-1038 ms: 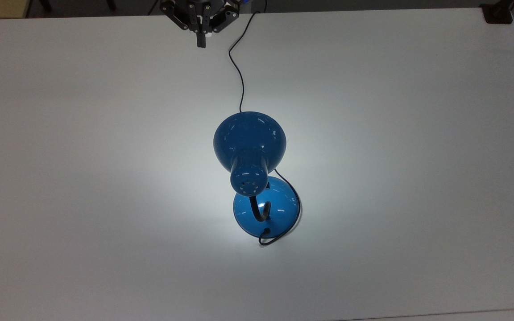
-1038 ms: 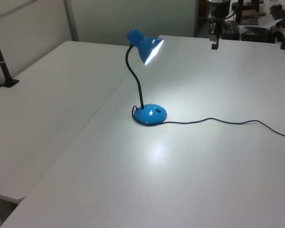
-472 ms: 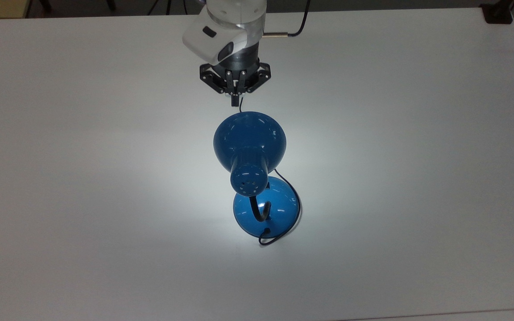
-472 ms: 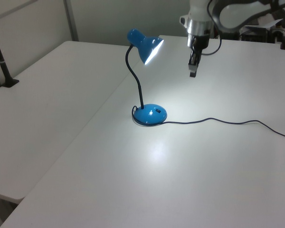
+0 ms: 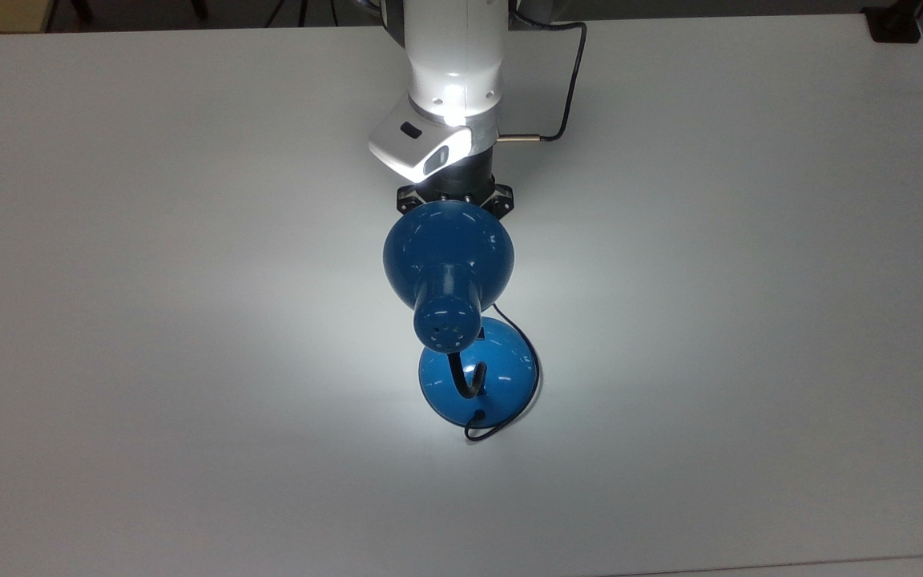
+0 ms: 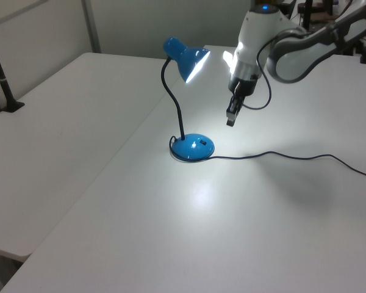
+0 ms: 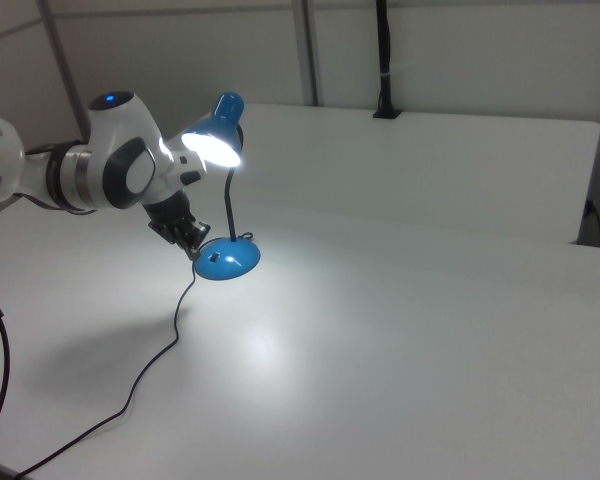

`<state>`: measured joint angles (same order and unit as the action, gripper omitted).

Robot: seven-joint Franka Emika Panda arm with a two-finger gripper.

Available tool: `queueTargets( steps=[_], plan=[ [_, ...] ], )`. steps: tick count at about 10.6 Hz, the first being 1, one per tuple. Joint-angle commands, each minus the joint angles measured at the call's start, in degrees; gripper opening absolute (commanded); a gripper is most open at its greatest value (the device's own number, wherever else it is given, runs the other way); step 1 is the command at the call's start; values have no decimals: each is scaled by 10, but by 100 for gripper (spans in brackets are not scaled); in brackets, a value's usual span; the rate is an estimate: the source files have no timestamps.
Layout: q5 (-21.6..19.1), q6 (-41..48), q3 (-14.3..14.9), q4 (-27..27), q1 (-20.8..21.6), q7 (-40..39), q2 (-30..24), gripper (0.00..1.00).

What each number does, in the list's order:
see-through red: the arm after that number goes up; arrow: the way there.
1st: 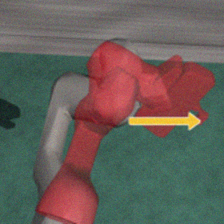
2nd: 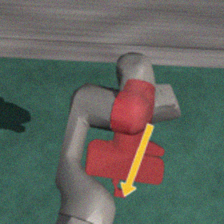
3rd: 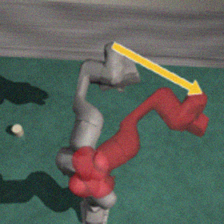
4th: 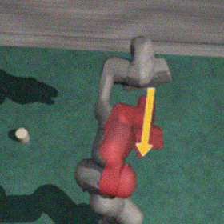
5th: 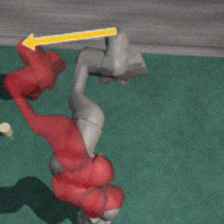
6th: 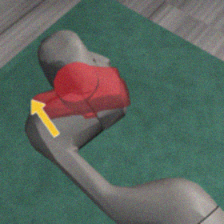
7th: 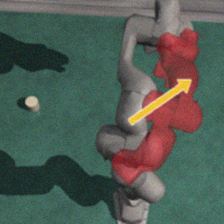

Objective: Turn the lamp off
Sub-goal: 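Move the gripper down toward the switch on the blue lamp base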

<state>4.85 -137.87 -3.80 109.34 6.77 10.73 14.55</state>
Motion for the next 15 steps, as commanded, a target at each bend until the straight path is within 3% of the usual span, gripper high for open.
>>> queueTargets(
  steps=[1,5,11,15],
  plan=[
    [2,-77,4,4,17,18,36,0],
    [6,-166,5,-2,18,47,75,0],
    [40,-218,5,-27,13,49,115,0],
    [41,-228,5,-33,12,49,126,0]
  ],
)
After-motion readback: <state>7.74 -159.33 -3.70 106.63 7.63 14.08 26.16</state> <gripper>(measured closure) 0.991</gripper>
